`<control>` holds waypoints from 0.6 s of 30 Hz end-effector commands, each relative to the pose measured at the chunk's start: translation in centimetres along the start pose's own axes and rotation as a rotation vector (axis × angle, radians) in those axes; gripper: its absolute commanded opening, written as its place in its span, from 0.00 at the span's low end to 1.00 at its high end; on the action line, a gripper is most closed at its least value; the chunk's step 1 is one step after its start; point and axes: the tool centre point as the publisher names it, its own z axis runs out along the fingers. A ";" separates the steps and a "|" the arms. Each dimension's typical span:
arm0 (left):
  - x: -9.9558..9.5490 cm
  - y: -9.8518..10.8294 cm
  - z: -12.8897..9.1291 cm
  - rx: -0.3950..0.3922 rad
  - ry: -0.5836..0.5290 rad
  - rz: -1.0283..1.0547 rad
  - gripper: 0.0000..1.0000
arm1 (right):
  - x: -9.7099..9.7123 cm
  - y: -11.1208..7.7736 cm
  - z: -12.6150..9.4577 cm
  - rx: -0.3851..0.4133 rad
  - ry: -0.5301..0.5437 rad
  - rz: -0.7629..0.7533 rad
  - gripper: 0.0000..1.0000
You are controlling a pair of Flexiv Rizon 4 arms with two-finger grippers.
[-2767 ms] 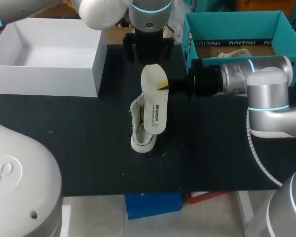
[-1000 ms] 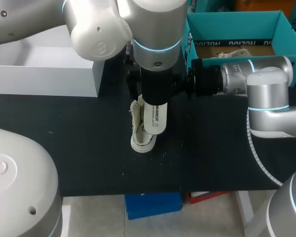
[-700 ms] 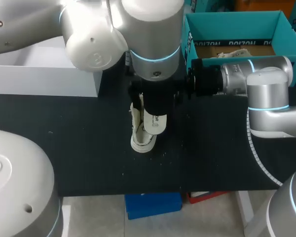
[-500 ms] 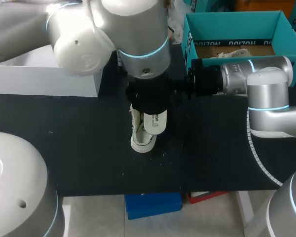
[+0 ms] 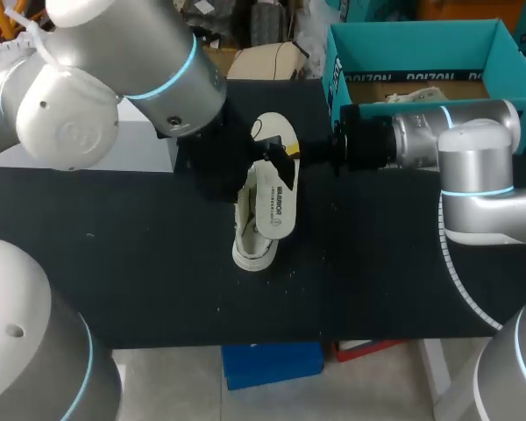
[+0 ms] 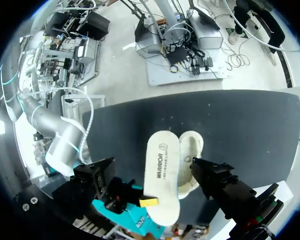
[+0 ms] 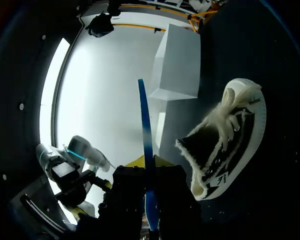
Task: Take the shoe out of the shoebox, open the shoe tongue, remove and reinsert the insole, then place the shoe into the shoebox
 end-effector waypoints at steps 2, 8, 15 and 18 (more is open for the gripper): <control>1.5 -0.2 0.0 0.039 -0.668 0.034 1.00 | 0.0 0.0 0.1 -0.002 -0.001 0.000 0.00; 2.7 0.2 0.5 0.008 -0.816 -0.023 1.00 | 0.0 0.0 0.1 -0.002 -0.001 0.000 0.00; 5.6 1.0 0.3 -0.129 -1.094 0.014 1.00 | 0.0 0.0 0.1 -0.002 -0.001 0.000 0.00; 5.9 1.1 0.2 -0.157 -1.149 0.052 1.00 | 0.0 0.0 0.1 -0.002 -0.001 0.000 0.00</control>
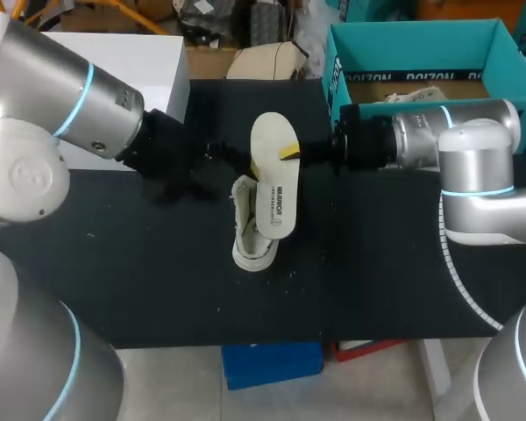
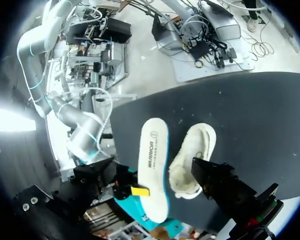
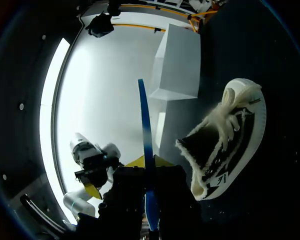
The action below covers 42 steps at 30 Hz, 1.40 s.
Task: Take the shoe out of the shoebox, open the shoe tongue, remove and reinsert the insole, then place the shoe into the shoebox
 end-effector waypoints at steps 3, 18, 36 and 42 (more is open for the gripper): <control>1.4 -1.0 -0.1 -0.134 -0.837 0.085 1.00 | 0.0 0.0 0.1 -0.002 -0.001 0.000 0.00; 4.4 2.4 2.6 -0.181 -1.073 0.054 1.00 | 0.0 0.0 0.1 -0.002 -0.001 0.000 0.00; 1.9 4.3 4.7 -0.222 -0.892 0.089 0.95 | 0.0 0.0 0.1 -0.002 -0.001 0.000 0.00; 1.5 4.3 4.9 -0.230 -0.852 0.098 0.90 | 0.0 0.0 0.1 -0.002 -0.001 0.000 0.00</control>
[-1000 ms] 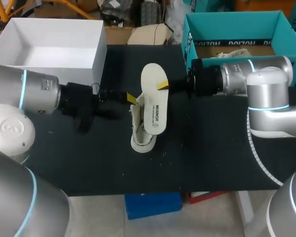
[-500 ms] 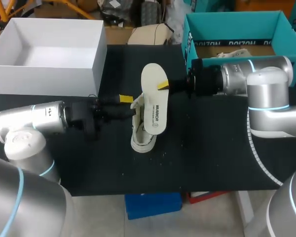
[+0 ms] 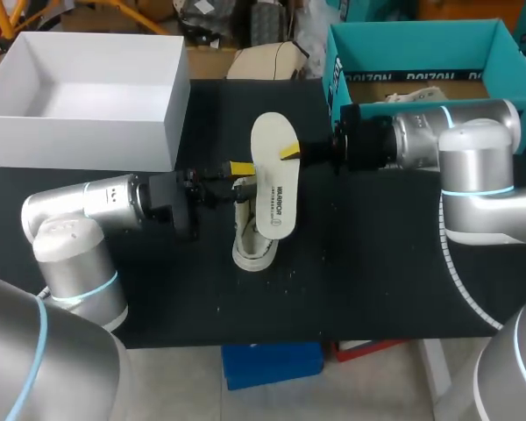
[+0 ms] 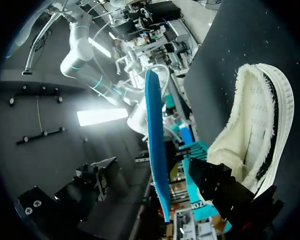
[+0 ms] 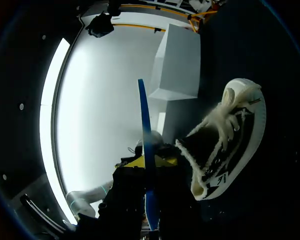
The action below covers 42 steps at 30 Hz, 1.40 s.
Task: Take the shoe out of the shoebox, open the shoe tongue, remove and reinsert the insole, then place the shoe into the shoebox
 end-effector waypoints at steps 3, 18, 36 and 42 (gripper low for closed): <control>-0.4 -0.4 0.6 0.001 0.046 -0.004 0.76 | 0.0 0.0 0.1 -0.002 -0.001 0.000 0.00; 0.2 0.4 3.2 0.045 0.069 -0.006 0.46 | 0.0 0.0 0.1 -0.002 -0.001 0.000 0.00; 1.3 -0.1 3.6 0.049 0.131 0.001 0.34 | 0.0 0.0 0.1 -0.002 -0.001 0.000 0.00; 1.2 0.1 4.0 0.043 0.130 0.001 0.01 | 0.0 0.0 0.1 -0.002 -0.001 0.000 0.00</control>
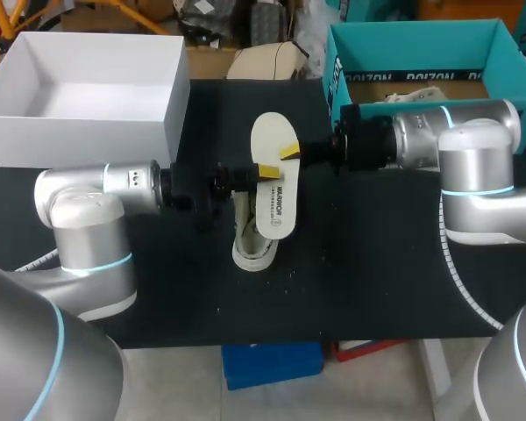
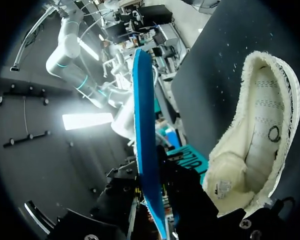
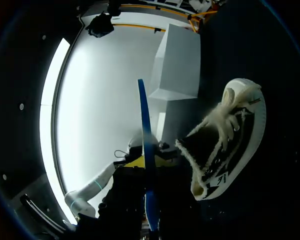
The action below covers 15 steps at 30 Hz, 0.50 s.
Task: Take the shoe out of the shoebox, open the shoe tongue, remove and reinsert the insole, then place the shoe into the shoebox
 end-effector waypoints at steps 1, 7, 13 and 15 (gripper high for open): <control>-0.2 -0.1 0.5 0.000 0.003 0.004 0.00 | 0.0 0.0 0.1 -0.001 -0.002 0.000 0.00; 0.3 -1.0 0.6 0.013 0.027 -0.019 0.00 | 0.0 0.2 -0.4 -0.016 -0.065 -0.007 1.00; 0.1 -3.3 -1.0 -0.002 0.107 -0.071 0.00 | 0.6 0.7 -2.9 -0.069 -0.313 -0.070 1.00; -0.2 -4.4 -1.6 0.000 0.146 -0.079 0.00 | 0.8 0.6 -3.6 -0.090 -0.355 -0.093 1.00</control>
